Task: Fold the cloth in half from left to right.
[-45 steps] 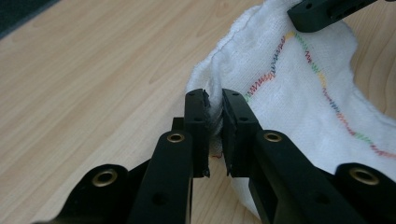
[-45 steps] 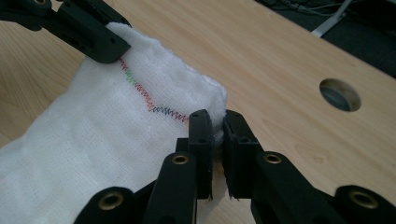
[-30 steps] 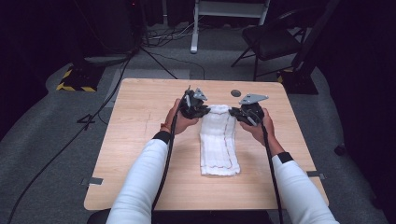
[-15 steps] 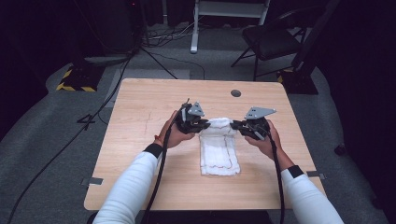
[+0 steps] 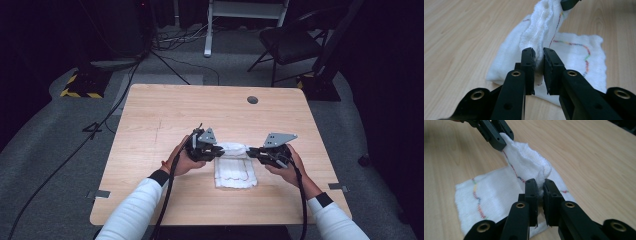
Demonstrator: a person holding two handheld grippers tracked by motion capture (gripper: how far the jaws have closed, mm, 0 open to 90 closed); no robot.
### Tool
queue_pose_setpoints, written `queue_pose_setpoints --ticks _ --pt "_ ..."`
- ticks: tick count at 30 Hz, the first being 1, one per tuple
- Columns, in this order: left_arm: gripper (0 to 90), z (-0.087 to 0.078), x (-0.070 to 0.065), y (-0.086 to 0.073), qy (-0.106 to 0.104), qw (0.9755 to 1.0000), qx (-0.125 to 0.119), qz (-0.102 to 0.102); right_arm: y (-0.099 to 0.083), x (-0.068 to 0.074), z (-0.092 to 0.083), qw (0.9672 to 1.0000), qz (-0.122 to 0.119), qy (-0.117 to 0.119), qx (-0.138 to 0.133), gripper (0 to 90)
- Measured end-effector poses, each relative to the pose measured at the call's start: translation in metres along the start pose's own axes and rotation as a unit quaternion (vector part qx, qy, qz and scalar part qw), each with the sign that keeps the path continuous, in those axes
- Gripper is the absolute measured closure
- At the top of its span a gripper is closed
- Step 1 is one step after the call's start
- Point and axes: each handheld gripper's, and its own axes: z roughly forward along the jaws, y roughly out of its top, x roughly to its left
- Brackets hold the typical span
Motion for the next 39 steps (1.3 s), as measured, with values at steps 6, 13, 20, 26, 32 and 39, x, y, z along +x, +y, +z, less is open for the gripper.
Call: queue_pose_setpoints --ticks 6,13,20,26,32,39 --pt "79.1 -0.001 -0.017 -0.006 -0.015 0.9998 0.007 0.013 -0.011 0.013 -0.005 0.9997 -0.014 0.018 0.011 82.9" --pt "79.3 0.005 -0.036 -0.015 -0.041 0.9987 0.02 0.022 -0.021 0.022 -0.012 0.9992 -0.016 0.026 0.025 82.4" --pt "82.4 0.006 -0.052 -0.023 -0.057 0.9966 0.045 0.037 -0.032 0.036 -0.018 0.9978 -0.029 0.049 0.036 81.5" --pt "88.7 0.009 -0.058 -0.032 -0.058 0.9953 0.065 0.043 -0.039 0.048 -0.019 0.9954 -0.04 0.069 0.053 77.8" --pt "89.1 0.012 -0.057 -0.038 -0.061 0.9949 0.073 0.034 -0.053 0.065 -0.014 0.9902 -0.054 0.1 0.082 77.1" --pt "88.1 0.015 -0.059 -0.042 -0.055 0.9953 0.075 0.027 -0.061 0.068 -0.009 0.9922 -0.041 0.079 0.088 77.9"
